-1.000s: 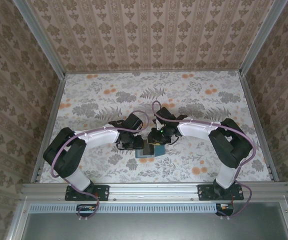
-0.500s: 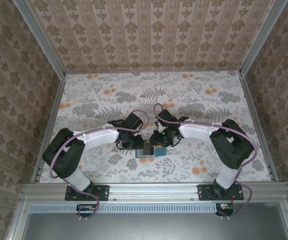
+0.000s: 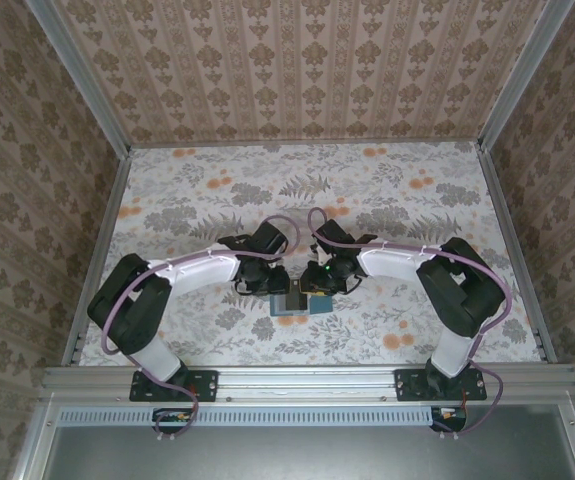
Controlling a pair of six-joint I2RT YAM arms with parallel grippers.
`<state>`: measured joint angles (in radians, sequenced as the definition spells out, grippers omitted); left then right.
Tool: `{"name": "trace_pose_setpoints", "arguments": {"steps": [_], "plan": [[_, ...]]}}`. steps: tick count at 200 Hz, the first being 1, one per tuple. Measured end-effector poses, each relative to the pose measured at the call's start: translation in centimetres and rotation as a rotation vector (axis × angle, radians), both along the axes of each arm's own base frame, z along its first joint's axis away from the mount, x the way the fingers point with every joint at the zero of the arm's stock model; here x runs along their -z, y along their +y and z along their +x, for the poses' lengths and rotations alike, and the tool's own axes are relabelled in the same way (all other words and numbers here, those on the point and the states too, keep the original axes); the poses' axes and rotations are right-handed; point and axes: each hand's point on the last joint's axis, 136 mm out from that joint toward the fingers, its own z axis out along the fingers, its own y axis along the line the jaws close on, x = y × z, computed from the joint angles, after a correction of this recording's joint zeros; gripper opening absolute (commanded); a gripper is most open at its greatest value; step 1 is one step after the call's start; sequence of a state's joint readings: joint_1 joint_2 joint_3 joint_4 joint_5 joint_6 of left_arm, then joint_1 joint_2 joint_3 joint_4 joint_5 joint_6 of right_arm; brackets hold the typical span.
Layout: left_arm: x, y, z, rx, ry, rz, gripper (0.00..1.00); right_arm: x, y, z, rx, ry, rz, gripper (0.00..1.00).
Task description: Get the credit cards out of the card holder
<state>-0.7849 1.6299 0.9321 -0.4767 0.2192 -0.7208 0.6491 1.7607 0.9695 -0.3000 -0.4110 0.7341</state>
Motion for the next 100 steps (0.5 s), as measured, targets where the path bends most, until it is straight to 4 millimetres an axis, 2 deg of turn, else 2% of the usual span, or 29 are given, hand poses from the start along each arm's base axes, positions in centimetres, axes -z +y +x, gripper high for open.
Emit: {"name": "trace_pose_setpoints", "arguments": {"steps": [23,100], "plan": [[0.8,0.3,-0.3,0.005,0.022,0.025,0.29,0.1,0.2,0.1,0.001,0.007,0.016,0.28],[1.0,0.6,-0.3,0.02,0.022,0.052,0.29,0.2,0.9,0.0,0.006,0.023,0.096,0.23]]}}
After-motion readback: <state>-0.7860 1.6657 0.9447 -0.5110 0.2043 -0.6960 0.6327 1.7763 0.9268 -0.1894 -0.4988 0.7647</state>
